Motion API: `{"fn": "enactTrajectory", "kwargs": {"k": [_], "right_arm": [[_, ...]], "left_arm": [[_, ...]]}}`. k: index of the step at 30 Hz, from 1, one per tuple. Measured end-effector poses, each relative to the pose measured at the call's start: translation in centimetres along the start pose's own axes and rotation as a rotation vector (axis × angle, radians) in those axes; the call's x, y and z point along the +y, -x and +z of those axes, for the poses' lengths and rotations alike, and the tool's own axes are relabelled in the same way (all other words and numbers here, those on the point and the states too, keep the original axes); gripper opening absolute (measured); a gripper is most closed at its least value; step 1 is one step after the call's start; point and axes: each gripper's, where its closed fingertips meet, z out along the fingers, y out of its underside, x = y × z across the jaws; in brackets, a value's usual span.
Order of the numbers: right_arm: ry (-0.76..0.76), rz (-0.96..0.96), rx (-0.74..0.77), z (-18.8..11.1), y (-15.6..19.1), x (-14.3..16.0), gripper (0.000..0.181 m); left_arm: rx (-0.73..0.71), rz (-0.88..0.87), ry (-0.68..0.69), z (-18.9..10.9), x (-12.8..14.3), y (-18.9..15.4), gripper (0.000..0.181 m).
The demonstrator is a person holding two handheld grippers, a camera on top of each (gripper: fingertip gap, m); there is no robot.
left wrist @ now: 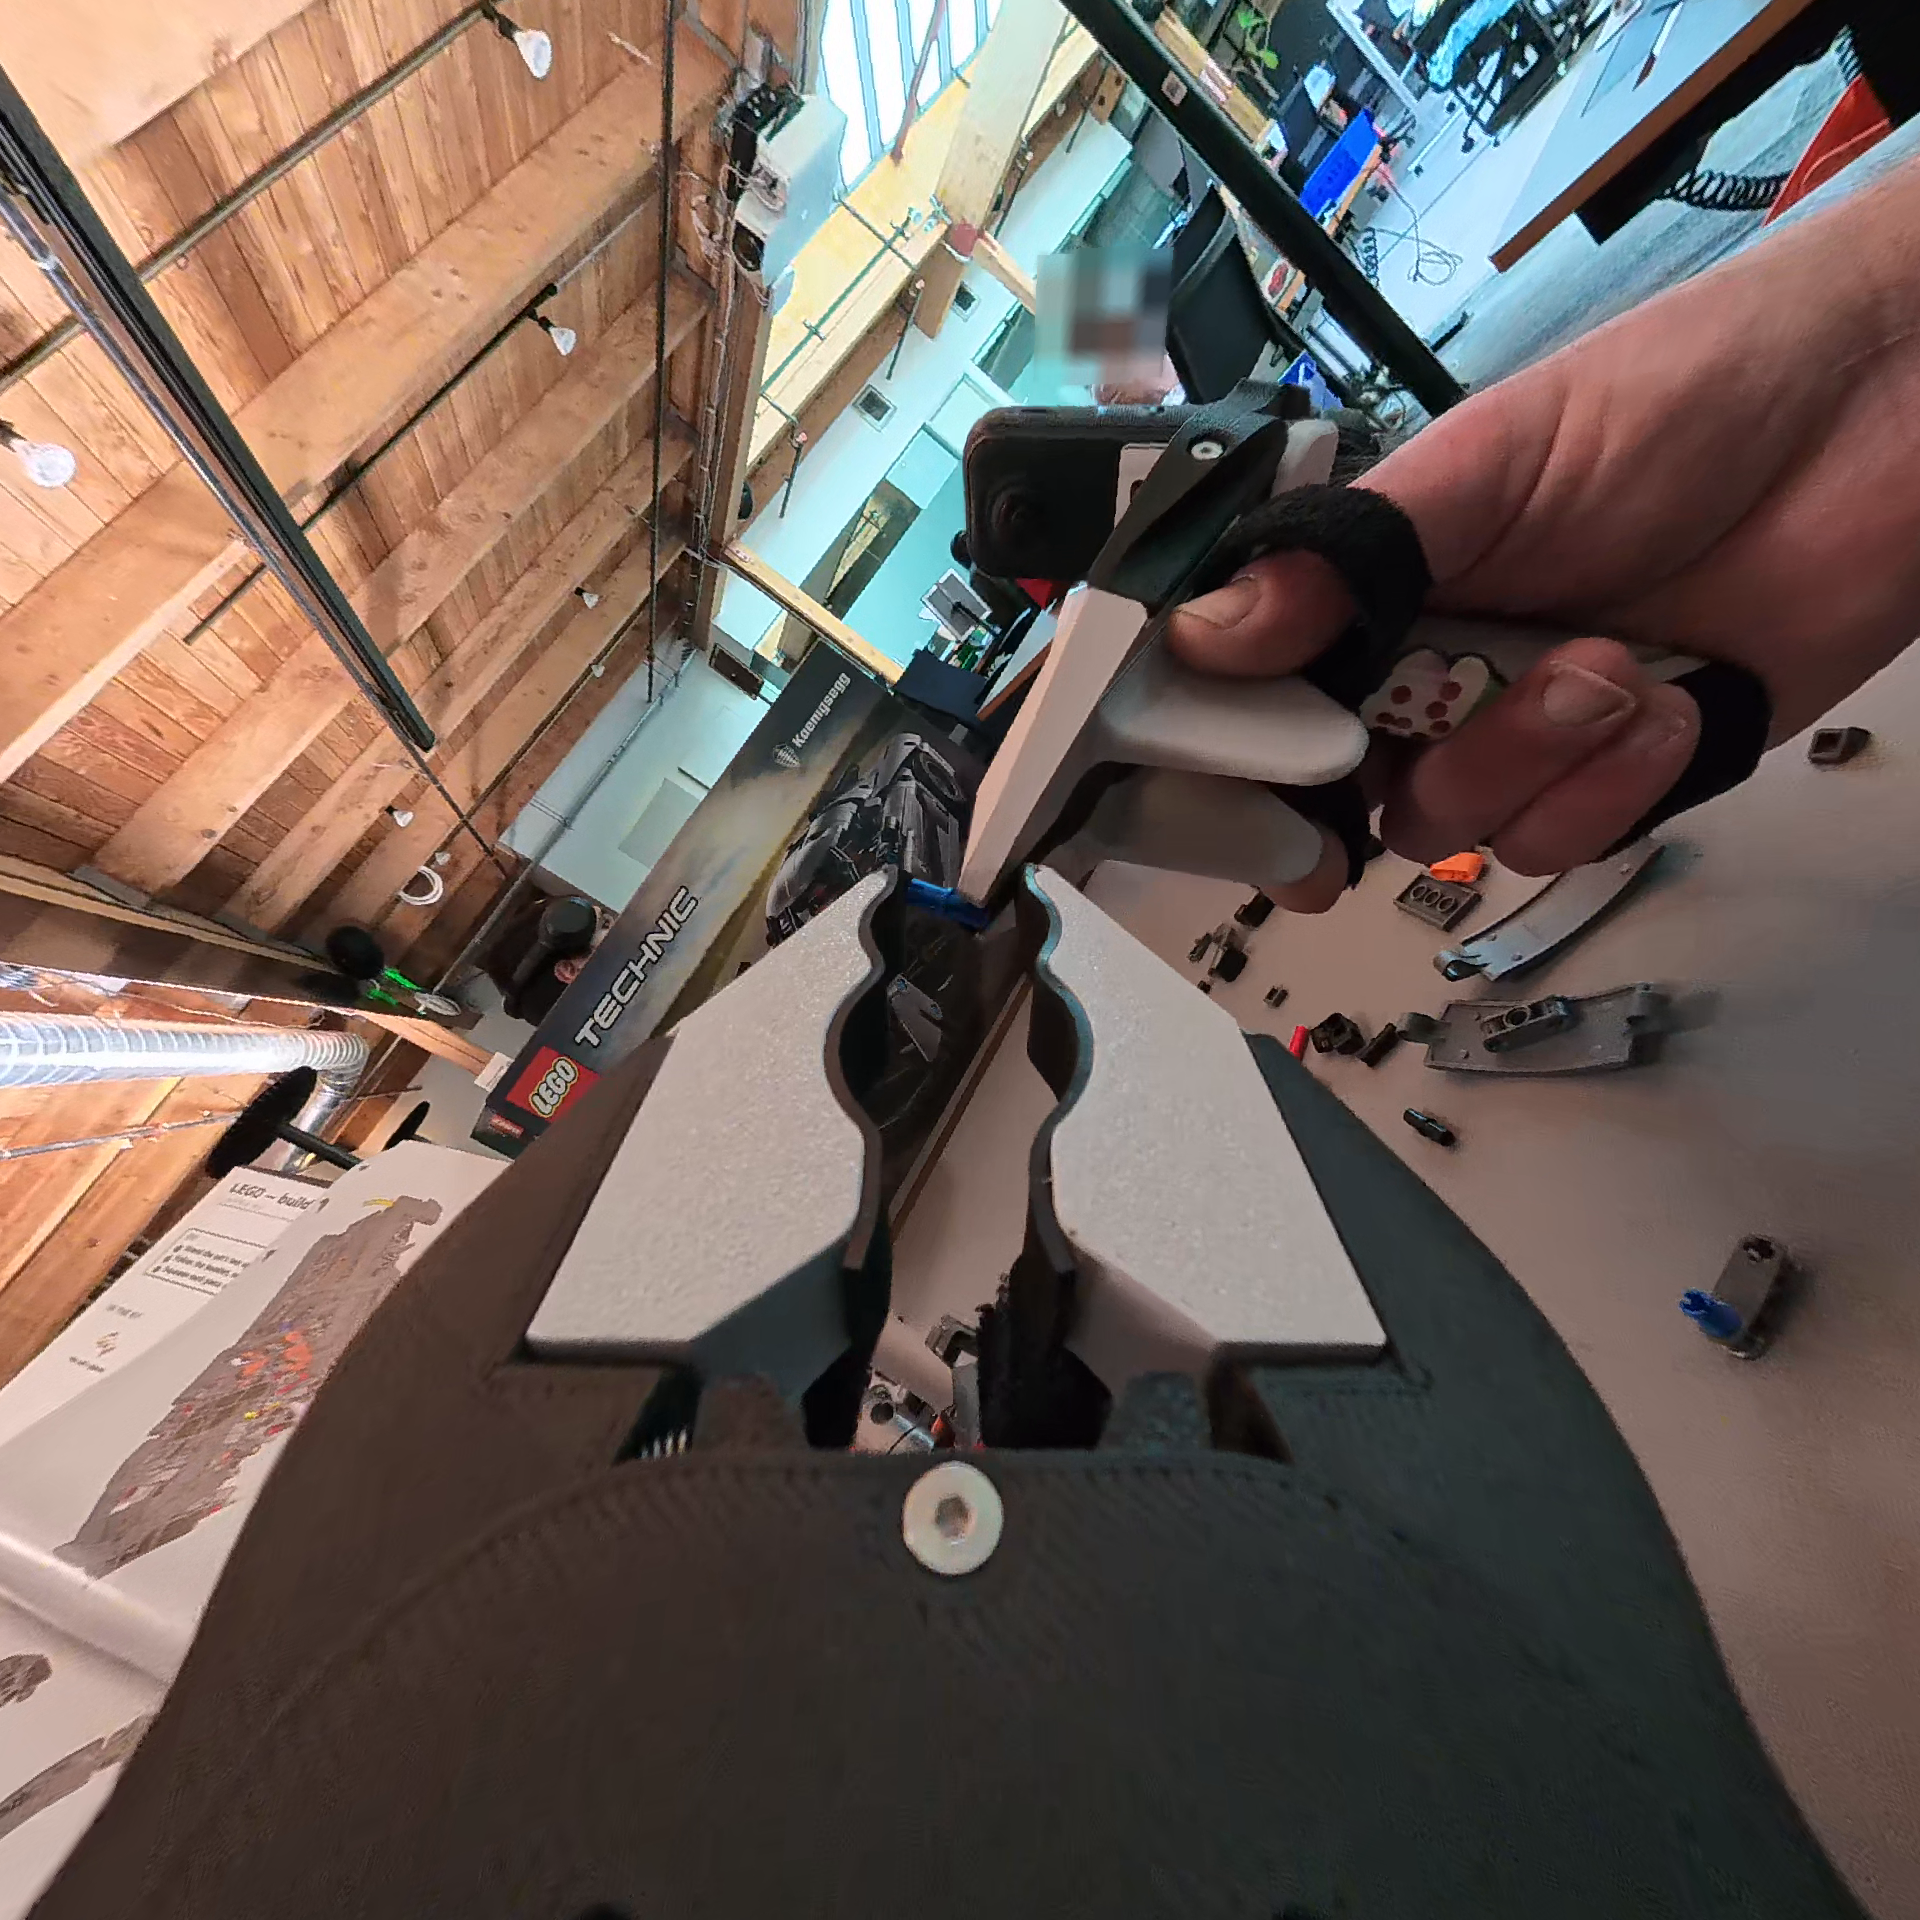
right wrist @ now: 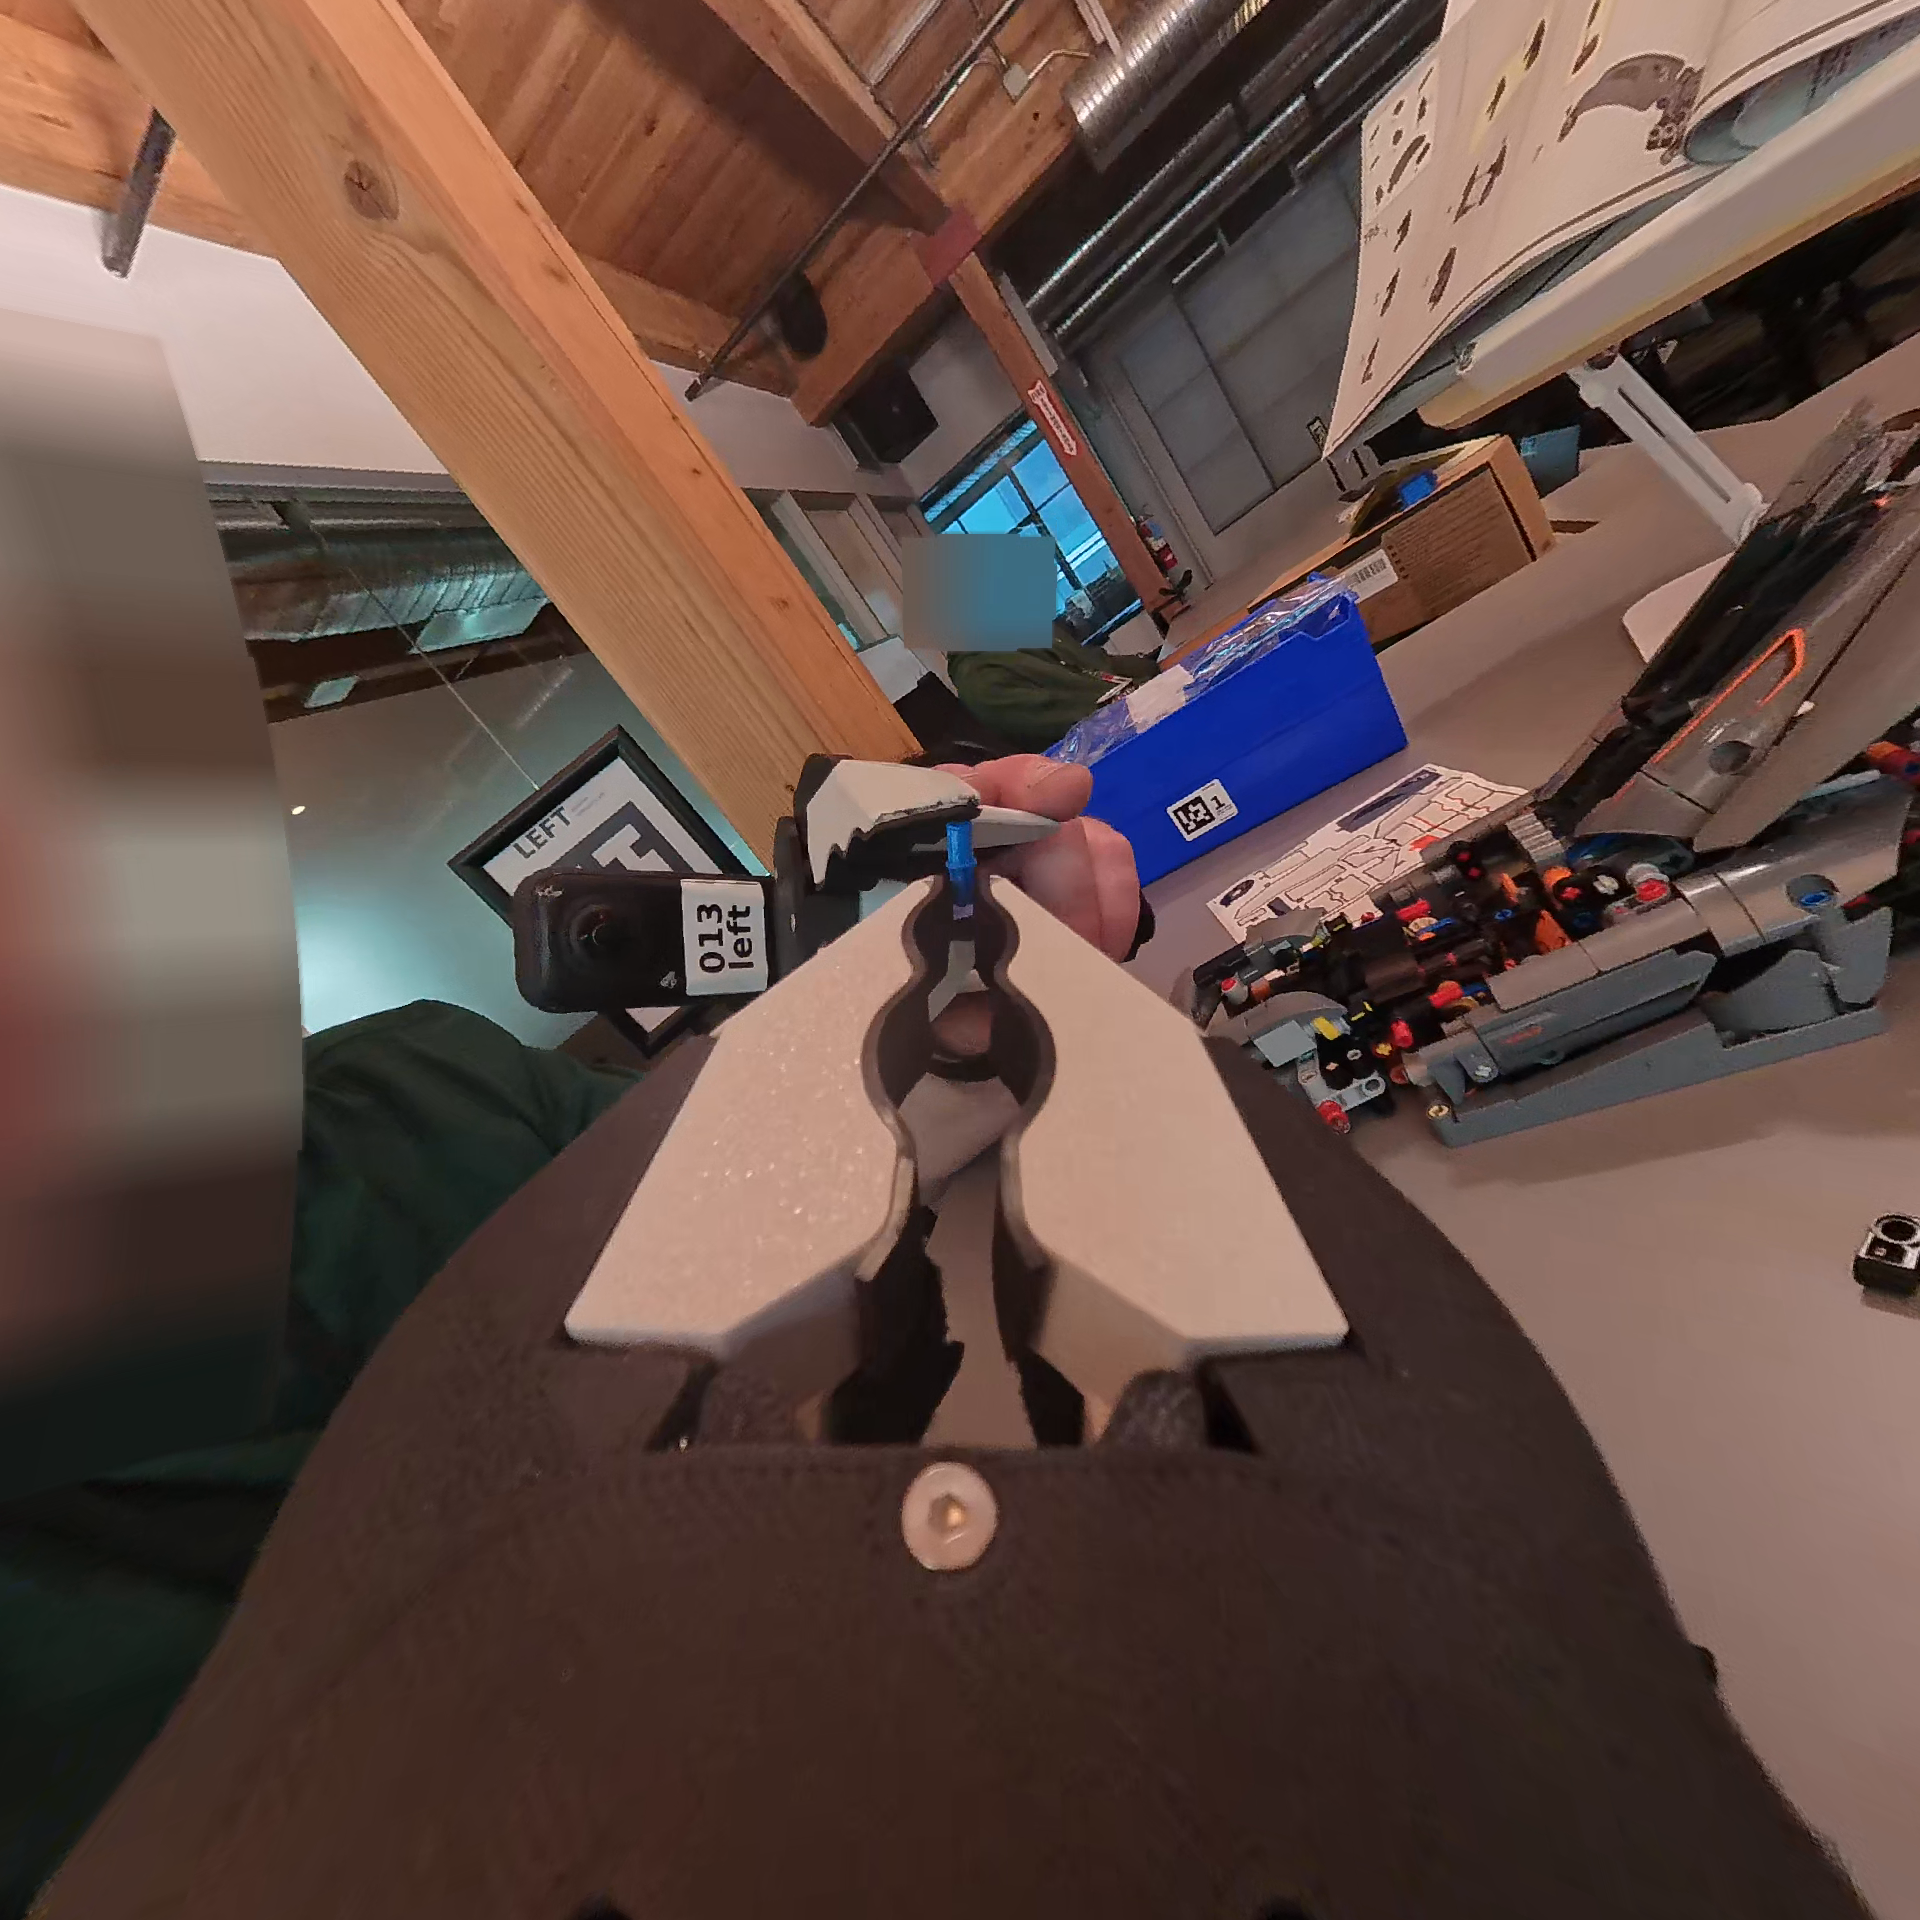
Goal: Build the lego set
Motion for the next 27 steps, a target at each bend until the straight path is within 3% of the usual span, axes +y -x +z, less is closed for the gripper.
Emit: {"fn": "enactTrajectory", "kwargs": {"k": [15,27], "right_arm": [[0.128,-0.007,0.050,0.0,-1.0,2.1,0.001],[0.104,-0.011,0.034,-0.2,-1.2,1.9,0.000]], "left_arm": [[0.216,0.036,0.029,-0.4,1.1,-2.3,0.010],[0.205,0.005,0.028,-0.1,1.3,-2.1,0.012]]}}
